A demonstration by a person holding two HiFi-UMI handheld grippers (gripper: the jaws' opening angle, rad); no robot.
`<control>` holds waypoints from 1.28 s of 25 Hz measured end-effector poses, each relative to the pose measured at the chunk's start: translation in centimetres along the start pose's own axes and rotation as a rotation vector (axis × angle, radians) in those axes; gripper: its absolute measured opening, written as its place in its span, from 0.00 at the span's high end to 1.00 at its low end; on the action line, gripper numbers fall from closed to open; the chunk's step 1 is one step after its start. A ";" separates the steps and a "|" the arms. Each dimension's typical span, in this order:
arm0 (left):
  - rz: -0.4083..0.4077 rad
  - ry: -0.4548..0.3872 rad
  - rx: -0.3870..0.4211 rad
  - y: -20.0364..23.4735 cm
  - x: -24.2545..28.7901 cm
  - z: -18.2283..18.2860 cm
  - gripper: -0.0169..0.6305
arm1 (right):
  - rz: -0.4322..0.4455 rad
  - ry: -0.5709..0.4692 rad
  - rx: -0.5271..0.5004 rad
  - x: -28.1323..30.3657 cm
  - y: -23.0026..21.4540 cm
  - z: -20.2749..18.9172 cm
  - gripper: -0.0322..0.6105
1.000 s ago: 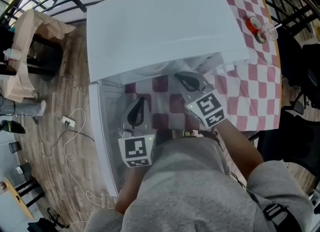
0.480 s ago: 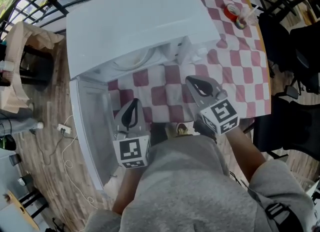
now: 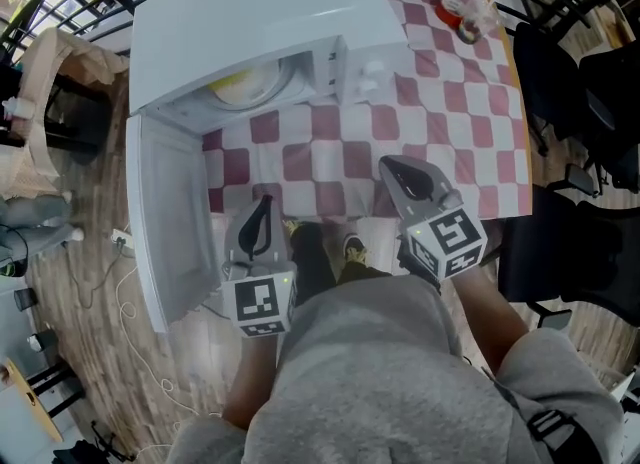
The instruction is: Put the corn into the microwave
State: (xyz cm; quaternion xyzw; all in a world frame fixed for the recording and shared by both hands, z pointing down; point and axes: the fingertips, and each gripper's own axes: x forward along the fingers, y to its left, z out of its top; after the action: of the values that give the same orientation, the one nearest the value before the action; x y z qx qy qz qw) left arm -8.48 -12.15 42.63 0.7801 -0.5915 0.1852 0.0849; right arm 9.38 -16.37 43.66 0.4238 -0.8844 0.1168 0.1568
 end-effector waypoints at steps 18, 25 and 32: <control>0.014 -0.011 0.022 -3.1 -6.4 -0.7 0.96 | 0.044 -0.019 0.057 -5.6 3.7 -1.3 0.95; -0.033 -0.062 0.026 -4.2 -10.4 -0.9 0.96 | -0.001 -0.050 0.060 -8.7 7.0 -0.5 0.95; -0.016 -0.098 0.000 -4.1 -16.5 -2.8 0.96 | -0.012 -0.046 0.053 -12.6 12.2 -1.0 0.95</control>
State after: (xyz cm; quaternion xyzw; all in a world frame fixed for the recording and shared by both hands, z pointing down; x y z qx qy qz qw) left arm -8.97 4.74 39.11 0.7930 -0.5886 0.1463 0.0573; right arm 7.42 0.47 38.94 0.4357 -0.8818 0.1296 0.1257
